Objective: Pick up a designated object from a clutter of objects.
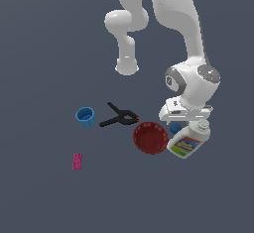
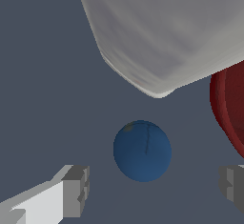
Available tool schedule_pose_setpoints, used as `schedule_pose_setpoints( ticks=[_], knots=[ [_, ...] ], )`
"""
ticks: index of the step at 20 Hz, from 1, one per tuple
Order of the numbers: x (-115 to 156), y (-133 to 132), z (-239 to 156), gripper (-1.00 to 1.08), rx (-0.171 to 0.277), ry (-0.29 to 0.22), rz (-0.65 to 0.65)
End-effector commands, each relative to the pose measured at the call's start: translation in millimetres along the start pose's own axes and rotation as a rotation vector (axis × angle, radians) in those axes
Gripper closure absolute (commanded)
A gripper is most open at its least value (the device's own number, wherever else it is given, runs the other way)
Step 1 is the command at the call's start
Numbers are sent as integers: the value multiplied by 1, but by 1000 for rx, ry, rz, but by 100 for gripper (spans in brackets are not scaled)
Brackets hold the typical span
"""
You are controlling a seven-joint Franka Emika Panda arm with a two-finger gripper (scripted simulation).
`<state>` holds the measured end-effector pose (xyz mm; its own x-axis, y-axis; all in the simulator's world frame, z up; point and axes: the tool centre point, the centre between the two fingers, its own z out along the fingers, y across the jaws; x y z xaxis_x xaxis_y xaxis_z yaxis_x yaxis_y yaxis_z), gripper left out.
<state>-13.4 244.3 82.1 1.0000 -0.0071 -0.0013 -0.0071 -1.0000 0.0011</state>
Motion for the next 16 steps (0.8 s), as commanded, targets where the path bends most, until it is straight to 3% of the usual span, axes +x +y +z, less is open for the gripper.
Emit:
schedule_pose_setpoints(
  ticks=[1,16],
  knots=[
    [0,0,1,-92,0,0,1],
    [0,-1,51,-92,1,1,3]
  ],
)
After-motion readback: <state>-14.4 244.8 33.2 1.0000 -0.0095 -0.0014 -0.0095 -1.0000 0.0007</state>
